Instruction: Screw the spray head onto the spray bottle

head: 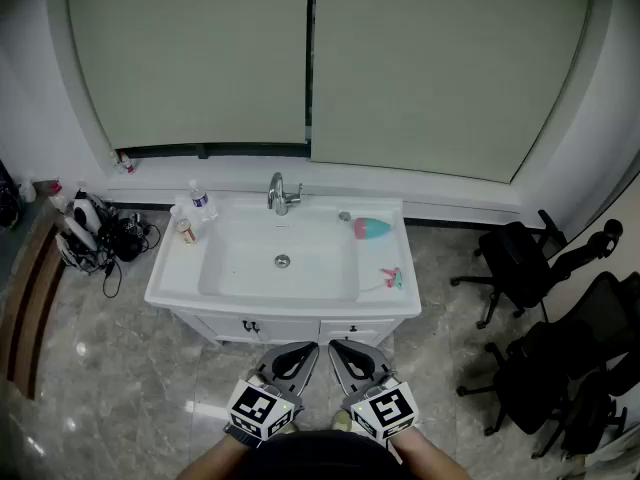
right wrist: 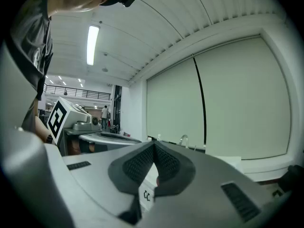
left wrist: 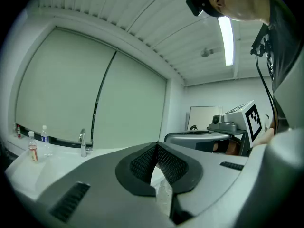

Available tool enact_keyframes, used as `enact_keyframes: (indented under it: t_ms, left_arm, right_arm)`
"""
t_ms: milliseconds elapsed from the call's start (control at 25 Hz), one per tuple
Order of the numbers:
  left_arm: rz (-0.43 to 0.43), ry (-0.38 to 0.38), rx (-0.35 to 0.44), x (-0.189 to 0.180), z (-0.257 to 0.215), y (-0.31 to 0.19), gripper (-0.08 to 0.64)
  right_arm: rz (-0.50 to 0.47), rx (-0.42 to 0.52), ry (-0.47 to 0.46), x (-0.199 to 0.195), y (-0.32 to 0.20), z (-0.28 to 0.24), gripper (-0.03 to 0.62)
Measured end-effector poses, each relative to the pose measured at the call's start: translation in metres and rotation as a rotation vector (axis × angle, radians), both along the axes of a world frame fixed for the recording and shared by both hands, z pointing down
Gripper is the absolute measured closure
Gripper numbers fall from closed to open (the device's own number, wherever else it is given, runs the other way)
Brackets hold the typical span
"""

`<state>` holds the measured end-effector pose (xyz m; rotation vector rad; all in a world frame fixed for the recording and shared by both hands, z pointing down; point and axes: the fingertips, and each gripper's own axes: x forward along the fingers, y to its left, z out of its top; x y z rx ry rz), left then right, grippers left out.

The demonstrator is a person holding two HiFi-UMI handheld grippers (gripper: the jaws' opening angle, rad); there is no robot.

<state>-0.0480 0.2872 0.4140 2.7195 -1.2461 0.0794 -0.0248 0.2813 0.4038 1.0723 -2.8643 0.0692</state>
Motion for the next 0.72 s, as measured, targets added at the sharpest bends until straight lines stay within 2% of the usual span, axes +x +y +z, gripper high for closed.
enact_keyframes:
  t_ms: [720]
  left_arm:
    - [0.003,0.008,-0.013,0.0026,0.0012,0.0032,0.557]
  right_arm:
    - [-0.028,-0.036,-0.038,-0.0013,0.0081,-0.0018,0.592]
